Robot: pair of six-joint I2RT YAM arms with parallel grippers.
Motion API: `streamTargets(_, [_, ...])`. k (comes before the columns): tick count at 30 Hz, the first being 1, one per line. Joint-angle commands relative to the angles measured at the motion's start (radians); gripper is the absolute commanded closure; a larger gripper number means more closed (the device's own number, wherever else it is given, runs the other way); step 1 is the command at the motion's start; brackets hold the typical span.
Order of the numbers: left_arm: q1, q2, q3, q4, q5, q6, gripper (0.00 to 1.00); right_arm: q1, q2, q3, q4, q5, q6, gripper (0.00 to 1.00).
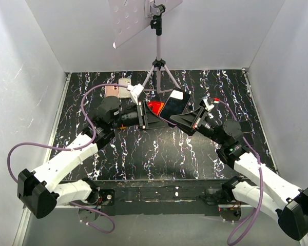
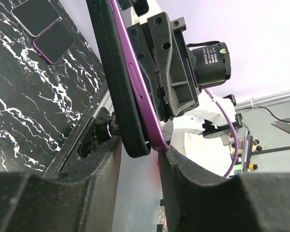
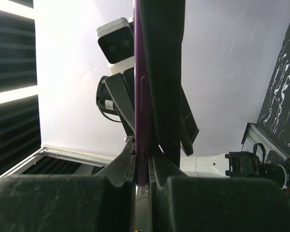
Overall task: Take the phone out of the phone case
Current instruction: Remove the phone case from the phone.
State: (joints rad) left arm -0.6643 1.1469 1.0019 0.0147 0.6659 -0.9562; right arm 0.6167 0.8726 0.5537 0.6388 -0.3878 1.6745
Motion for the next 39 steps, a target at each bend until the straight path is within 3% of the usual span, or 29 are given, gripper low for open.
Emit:
streamTargets(1, [0.035,-0.044,-0.074,0.141,-0.134,-0.071,0.62,0.044,-0.043,0.018,0.186,-0.134,0.016,0.99])
streamTargets(7, [0.035,-0.058,-0.140,0.246,-0.175,-0.154,0.52,0.049,-0.034,0.002,0.258,-0.117,0.062,0.99])
streamTargets(11, [0.035,-0.069,-0.177,0.297,-0.213,-0.182,0.49,0.064,-0.021,-0.015,0.337,-0.073,0.099,0.99])
streamTargets(18, [0.035,-0.064,-0.137,0.246,-0.249,-0.168,0.49,0.103,0.016,0.005,0.341,-0.083,0.096,0.99])
streamTargets(24, [0.042,-0.041,-0.060,0.189,-0.180,-0.108,0.66,0.103,0.026,-0.005,0.300,-0.115,0.070,0.99])
streamTargets(29, [0.055,-0.062,-0.048,0.111,-0.143,-0.053,1.00,0.103,-0.023,0.020,0.110,-0.117,-0.039,0.99])
streamTargets(31, [0.063,-0.081,-0.026,-0.003,-0.170,0.012,1.00,0.103,-0.035,0.057,0.012,-0.128,-0.094,0.99])
streamTargets(34, [0.075,-0.095,0.055,-0.259,-0.285,0.149,1.00,0.103,-0.046,0.115,-0.132,-0.151,-0.191,0.99])
streamTargets(39, [0.101,-0.084,0.181,-0.661,-0.817,0.310,1.00,0.104,-0.061,0.178,-0.271,-0.181,-0.280,0.99])
